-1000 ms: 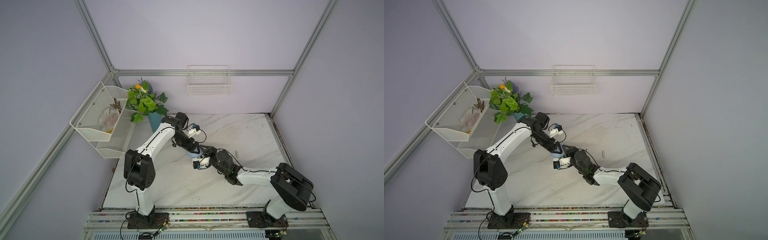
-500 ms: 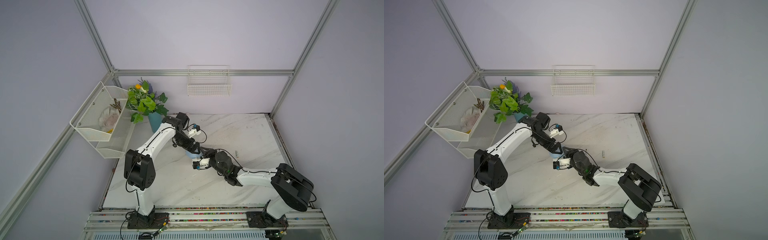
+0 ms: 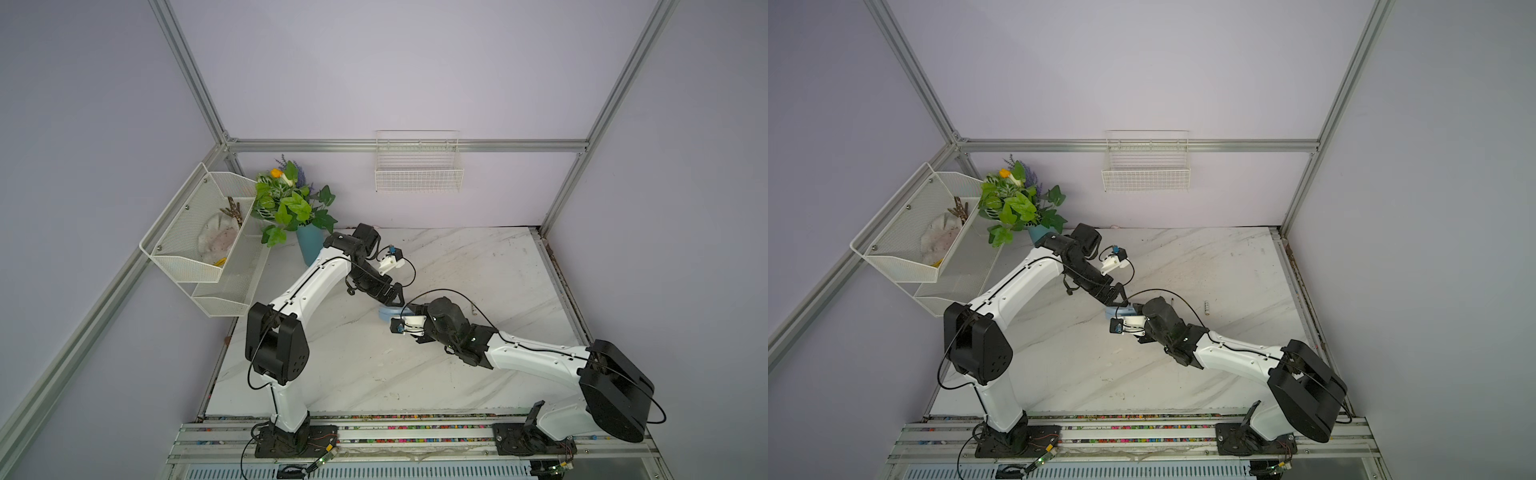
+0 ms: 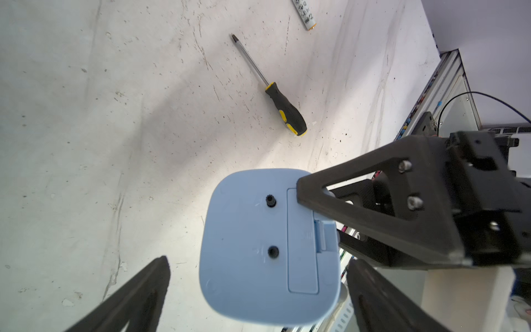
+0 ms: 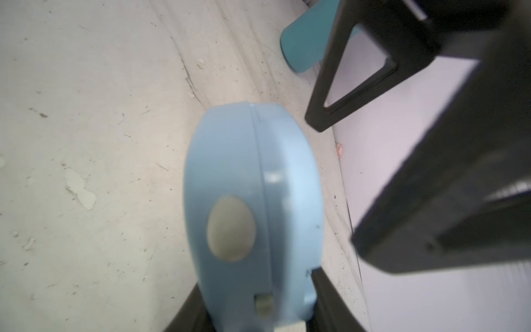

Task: Remove the battery from the alarm
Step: Adjust the alarm at the center of the board.

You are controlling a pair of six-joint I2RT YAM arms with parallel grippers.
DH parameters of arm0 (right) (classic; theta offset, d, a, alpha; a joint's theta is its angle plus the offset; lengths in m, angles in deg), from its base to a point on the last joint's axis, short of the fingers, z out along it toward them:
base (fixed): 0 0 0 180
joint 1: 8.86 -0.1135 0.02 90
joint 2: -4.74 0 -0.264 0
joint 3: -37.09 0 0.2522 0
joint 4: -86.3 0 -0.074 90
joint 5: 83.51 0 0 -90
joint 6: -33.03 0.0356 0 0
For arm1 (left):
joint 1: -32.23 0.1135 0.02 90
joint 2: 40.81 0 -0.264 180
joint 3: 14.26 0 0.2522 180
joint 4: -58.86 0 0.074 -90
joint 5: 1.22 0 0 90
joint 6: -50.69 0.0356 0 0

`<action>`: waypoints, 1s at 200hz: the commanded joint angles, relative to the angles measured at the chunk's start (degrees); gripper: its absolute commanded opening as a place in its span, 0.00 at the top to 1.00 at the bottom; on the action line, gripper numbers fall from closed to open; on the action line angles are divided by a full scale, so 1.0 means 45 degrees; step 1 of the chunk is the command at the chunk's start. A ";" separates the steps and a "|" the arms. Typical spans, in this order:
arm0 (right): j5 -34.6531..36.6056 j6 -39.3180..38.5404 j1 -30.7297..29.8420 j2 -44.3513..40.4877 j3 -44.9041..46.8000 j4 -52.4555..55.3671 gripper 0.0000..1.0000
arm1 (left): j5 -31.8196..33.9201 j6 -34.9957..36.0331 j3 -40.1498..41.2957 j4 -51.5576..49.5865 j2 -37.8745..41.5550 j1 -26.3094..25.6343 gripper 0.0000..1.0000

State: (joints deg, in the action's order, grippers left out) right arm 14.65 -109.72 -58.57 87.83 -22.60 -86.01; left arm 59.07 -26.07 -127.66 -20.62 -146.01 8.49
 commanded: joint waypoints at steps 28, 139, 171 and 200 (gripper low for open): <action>-0.0799 0.1737 0.0077 -0.0382 -0.0991 0.3946 1.00 | -0.0222 -0.0667 0.0677 0.0969 0.0937 0.0670 0.00; -0.7168 0.3786 0.2626 0.4343 -0.8257 1.3599 1.00 | 0.2691 -0.3103 0.1669 0.1991 0.1064 0.1605 0.00; -0.8275 0.3910 0.2823 0.5189 -0.8751 1.4104 1.00 | 0.3516 -0.3331 0.1734 0.1778 0.0734 0.1605 0.00; -0.9612 0.4241 0.3044 0.5685 -0.9210 1.4384 1.00 | 0.3477 -0.3447 0.1614 0.1739 0.0539 0.1605 0.00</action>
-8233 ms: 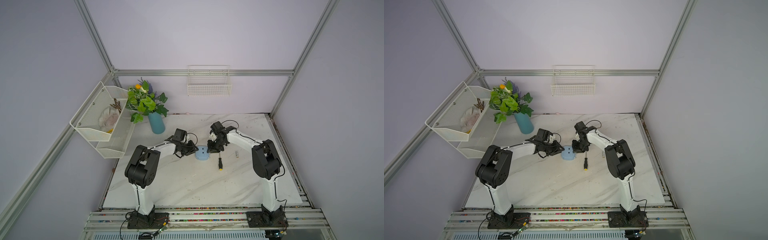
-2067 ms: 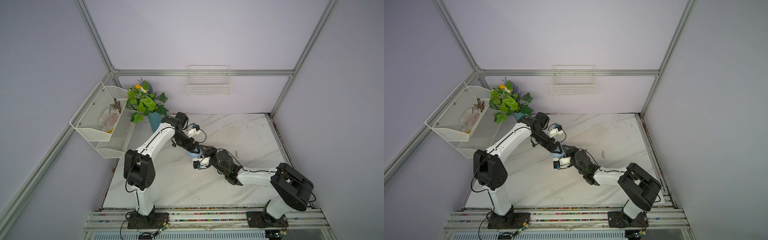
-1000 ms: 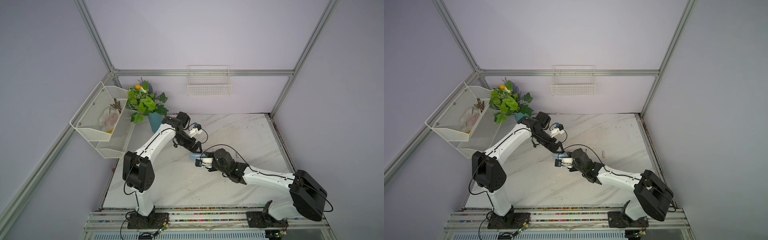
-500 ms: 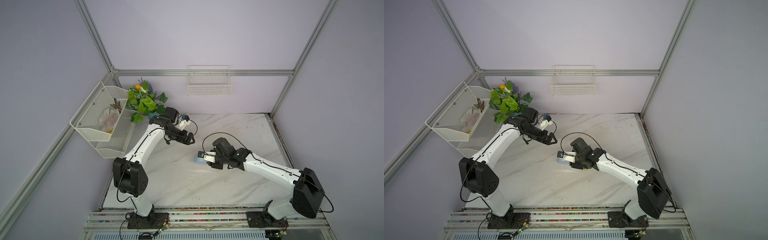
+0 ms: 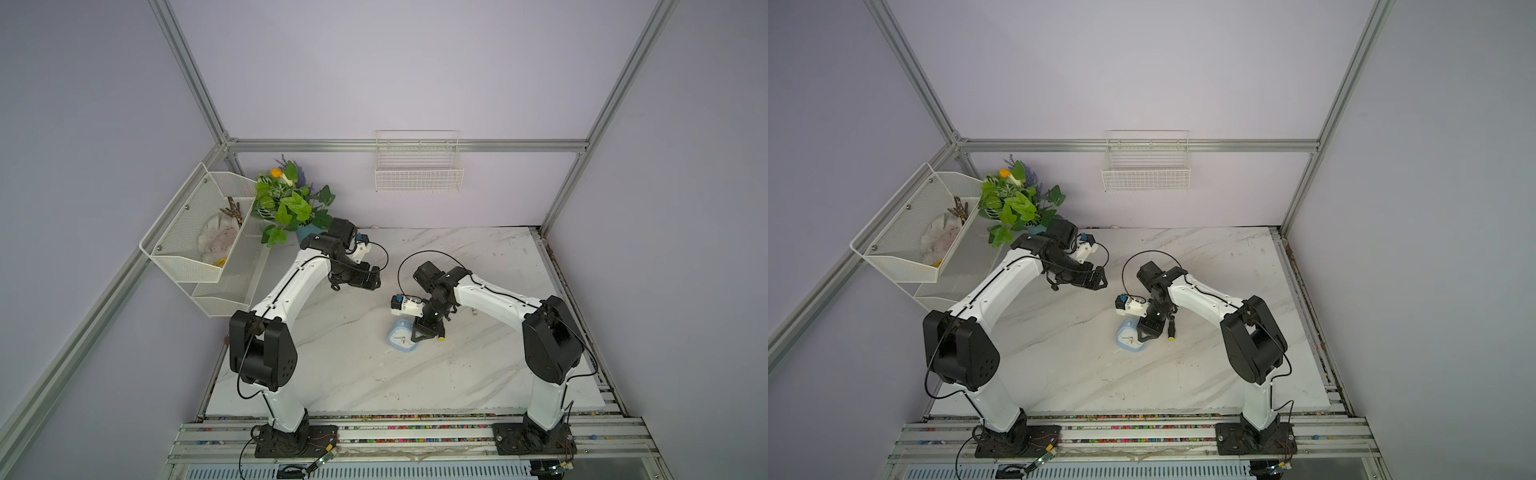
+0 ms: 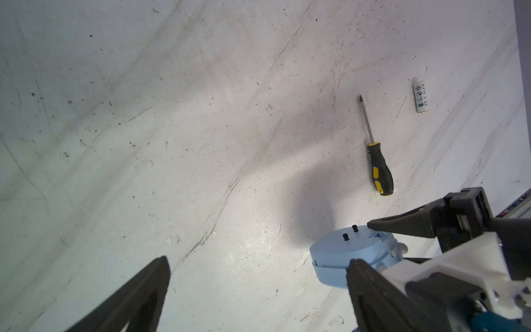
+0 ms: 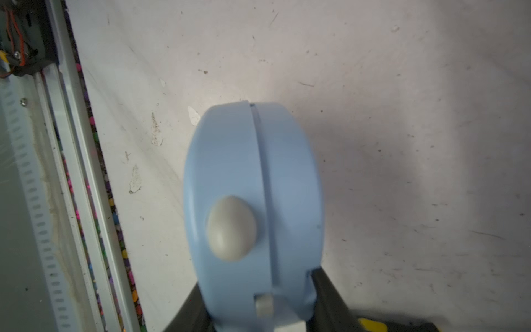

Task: Remove the battery from the alarm
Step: Adjust the alarm at the center of the board.

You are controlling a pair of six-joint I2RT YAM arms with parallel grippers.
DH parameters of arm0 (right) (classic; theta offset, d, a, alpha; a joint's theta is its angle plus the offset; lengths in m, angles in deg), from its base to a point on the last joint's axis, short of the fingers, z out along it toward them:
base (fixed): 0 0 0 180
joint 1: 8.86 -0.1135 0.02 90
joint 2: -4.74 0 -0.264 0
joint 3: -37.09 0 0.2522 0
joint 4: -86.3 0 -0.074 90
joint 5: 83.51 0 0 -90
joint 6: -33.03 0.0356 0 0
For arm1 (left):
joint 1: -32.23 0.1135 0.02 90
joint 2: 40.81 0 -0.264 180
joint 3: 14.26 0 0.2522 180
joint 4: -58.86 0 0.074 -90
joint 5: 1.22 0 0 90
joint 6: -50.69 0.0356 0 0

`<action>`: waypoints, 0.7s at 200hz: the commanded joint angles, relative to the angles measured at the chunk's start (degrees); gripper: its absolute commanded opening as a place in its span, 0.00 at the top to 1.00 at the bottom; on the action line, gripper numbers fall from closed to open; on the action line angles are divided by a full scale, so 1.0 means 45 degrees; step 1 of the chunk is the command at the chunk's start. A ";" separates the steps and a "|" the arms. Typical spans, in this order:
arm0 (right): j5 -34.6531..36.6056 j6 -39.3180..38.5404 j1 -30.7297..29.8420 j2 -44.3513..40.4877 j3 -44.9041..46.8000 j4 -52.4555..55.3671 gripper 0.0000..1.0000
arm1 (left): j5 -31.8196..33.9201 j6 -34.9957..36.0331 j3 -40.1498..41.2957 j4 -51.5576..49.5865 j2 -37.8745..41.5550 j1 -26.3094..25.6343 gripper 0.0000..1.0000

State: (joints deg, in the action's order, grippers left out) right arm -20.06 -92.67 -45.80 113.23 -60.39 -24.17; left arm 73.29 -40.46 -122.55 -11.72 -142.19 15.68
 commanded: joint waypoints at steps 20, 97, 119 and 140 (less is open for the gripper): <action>-0.2556 0.0847 0.0363 0.0682 -0.1195 0.0978 1.00 | 0.0420 -0.0272 0.0545 -0.0245 -0.0333 0.0007 0.00; -0.3740 0.1547 0.1093 0.3740 -0.3581 0.2769 1.00 | 0.0590 -0.0277 0.0477 -0.0327 -0.0399 0.0007 0.00; -0.3467 0.1869 0.1251 0.4145 -0.3893 0.2867 1.00 | 0.0567 -0.0272 0.0458 -0.0341 -0.0411 0.0016 0.00; -0.2624 0.2408 0.1397 0.4502 -0.3963 0.2765 1.00 | 0.0516 -0.0272 0.0458 -0.0340 -0.0403 0.0010 0.00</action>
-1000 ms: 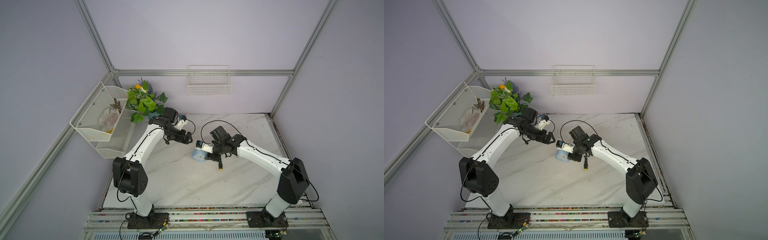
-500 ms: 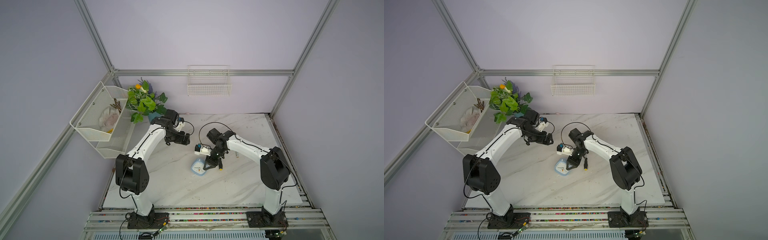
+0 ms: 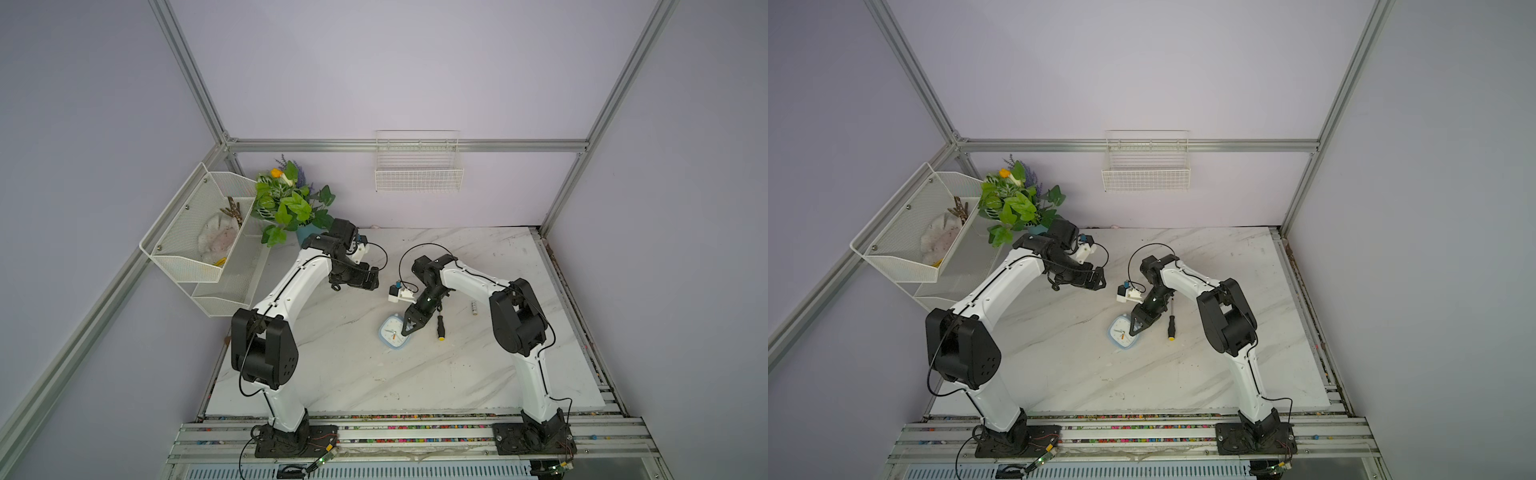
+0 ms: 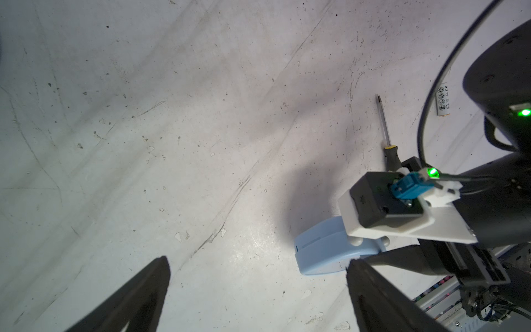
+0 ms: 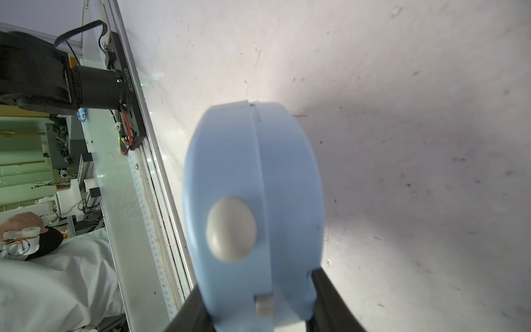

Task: Remove the battery from the alarm
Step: Adjust the alarm at the center of the board.

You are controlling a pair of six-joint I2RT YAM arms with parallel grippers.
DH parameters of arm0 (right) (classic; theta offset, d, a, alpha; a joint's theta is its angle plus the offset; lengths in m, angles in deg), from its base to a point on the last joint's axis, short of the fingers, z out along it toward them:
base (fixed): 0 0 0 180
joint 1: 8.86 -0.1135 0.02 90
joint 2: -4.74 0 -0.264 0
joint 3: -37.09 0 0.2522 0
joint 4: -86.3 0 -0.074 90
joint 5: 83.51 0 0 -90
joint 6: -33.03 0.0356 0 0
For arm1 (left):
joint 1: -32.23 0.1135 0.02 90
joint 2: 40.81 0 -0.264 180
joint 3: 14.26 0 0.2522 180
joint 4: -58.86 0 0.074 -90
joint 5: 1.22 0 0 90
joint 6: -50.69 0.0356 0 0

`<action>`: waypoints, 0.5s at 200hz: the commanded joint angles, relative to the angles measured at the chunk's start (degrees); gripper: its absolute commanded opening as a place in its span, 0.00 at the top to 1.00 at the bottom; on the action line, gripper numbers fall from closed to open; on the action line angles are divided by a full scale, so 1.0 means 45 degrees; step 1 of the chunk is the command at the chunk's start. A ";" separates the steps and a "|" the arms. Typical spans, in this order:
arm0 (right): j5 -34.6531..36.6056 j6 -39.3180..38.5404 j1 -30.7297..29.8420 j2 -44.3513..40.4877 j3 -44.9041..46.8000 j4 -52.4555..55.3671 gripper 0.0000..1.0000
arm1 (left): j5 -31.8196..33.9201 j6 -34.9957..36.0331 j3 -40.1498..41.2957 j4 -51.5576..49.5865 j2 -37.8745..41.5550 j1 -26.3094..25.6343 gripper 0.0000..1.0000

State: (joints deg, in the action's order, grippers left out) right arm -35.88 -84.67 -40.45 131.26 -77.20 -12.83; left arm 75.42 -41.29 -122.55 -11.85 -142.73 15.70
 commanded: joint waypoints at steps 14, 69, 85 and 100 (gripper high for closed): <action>0.1300 0.0913 0.0304 0.0723 -0.0257 0.0129 1.00 | 0.0021 -0.0088 0.0458 -0.0308 -0.0285 0.0010 0.00; 0.1818 0.1232 0.0588 0.1538 -0.0349 -0.0025 0.92 | 0.0010 -0.0085 0.0477 -0.0303 -0.0276 0.0022 0.00; 0.1781 0.1240 0.0679 0.1389 -0.0189 -0.0232 0.88 | 0.0005 -0.0088 0.0477 -0.0309 -0.0291 0.0022 0.00; 0.1621 0.1235 0.0785 0.1164 0.0038 -0.0465 0.83 | -0.0021 -0.0088 0.0458 -0.0301 -0.0310 0.0022 0.00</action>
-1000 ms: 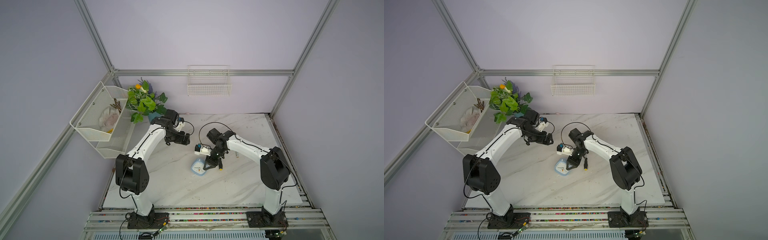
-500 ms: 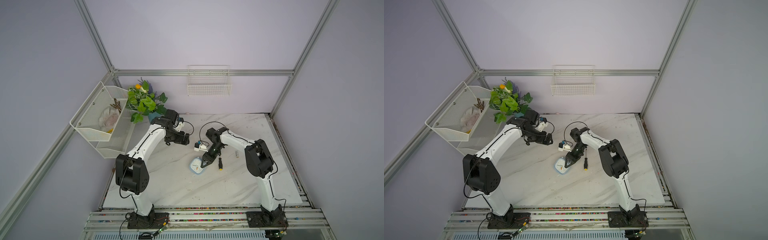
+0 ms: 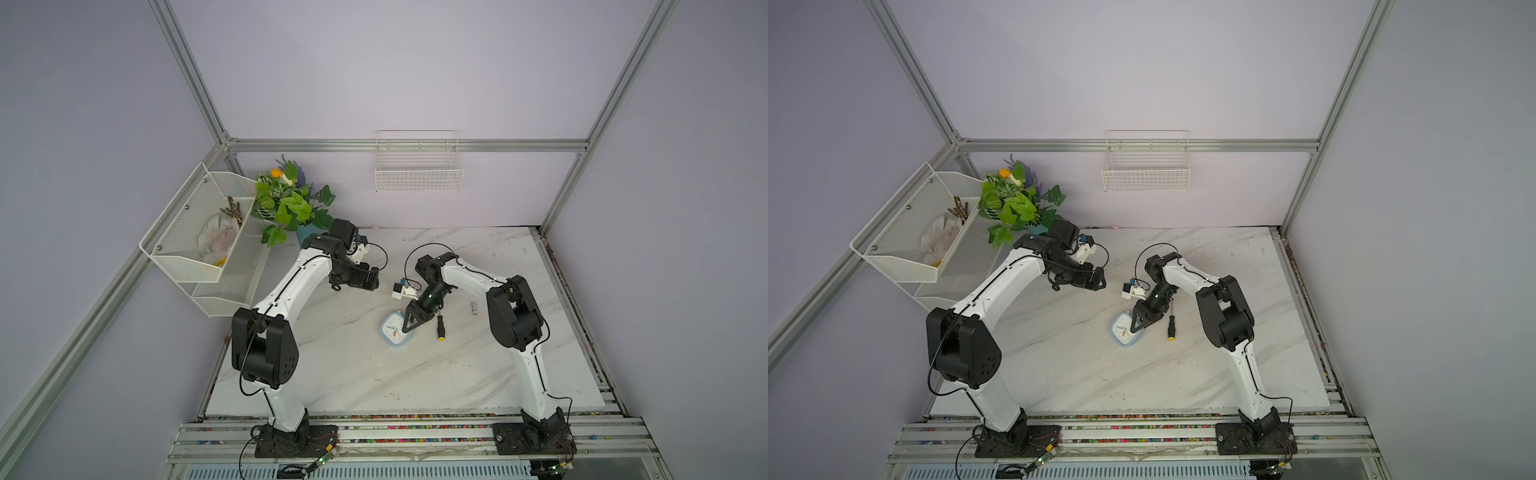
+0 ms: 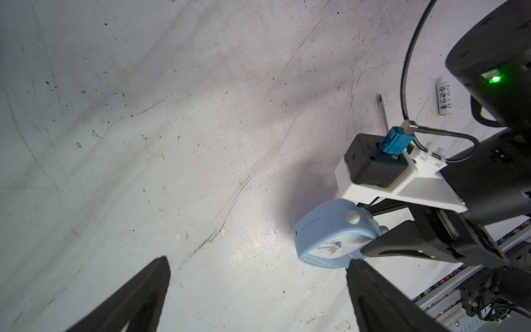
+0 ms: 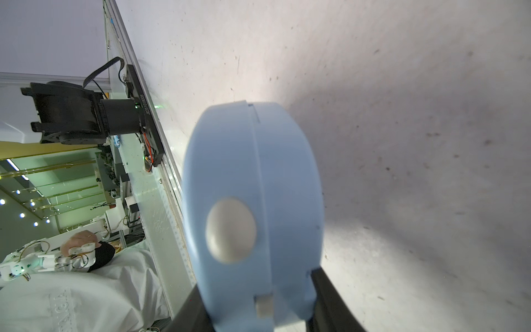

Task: Remove the battery from the alarm
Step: Adjust the alarm at the center of the board.

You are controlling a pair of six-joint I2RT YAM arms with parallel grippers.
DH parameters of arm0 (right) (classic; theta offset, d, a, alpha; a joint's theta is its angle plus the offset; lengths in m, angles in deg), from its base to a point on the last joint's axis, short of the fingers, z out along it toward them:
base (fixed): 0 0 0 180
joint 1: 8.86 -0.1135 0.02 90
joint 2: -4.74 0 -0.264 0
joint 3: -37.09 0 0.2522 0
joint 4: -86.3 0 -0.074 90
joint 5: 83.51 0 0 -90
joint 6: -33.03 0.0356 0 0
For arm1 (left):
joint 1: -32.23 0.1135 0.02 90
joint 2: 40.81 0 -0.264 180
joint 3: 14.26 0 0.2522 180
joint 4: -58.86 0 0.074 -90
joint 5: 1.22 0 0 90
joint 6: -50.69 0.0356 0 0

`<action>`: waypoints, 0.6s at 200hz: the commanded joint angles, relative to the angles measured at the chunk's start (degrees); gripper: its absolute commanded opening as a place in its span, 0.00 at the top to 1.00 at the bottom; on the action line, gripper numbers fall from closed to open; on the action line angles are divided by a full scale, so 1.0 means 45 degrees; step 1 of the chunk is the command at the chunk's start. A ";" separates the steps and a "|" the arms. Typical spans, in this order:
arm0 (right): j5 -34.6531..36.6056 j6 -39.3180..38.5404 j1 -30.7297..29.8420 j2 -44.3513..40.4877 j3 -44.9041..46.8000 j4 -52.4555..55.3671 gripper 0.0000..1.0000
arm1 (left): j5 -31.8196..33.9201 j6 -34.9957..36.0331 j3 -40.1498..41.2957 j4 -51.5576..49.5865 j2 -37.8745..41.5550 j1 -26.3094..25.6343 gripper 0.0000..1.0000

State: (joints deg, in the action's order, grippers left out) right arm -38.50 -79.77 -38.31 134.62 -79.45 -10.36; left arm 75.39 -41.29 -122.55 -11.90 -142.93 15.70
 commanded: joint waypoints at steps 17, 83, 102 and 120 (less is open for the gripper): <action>0.1929 0.0127 0.0432 0.0183 0.0777 -0.1268 0.78 | 0.0003 -0.0121 0.0438 -0.0288 -0.0307 0.0021 0.00; 0.0966 0.0049 0.0695 -0.0169 0.1198 -0.1784 0.51 | -0.0091 -0.0112 0.0418 -0.0364 -0.0331 0.0022 0.00; 0.0879 0.0088 0.0729 -0.0167 0.1277 -0.1903 0.44 | -0.0072 -0.0088 0.0414 -0.0375 -0.0307 0.0022 0.00; 0.0877 0.0147 0.0792 -0.0143 0.1371 -0.1989 0.40 | -0.0101 -0.0068 0.0419 -0.0392 -0.0307 0.0007 0.00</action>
State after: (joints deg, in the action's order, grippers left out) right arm -39.51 -79.25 -35.49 133.86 -74.53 -16.11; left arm 75.35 -41.31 -122.55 -11.92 -143.52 15.70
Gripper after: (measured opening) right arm 0.581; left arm 0.997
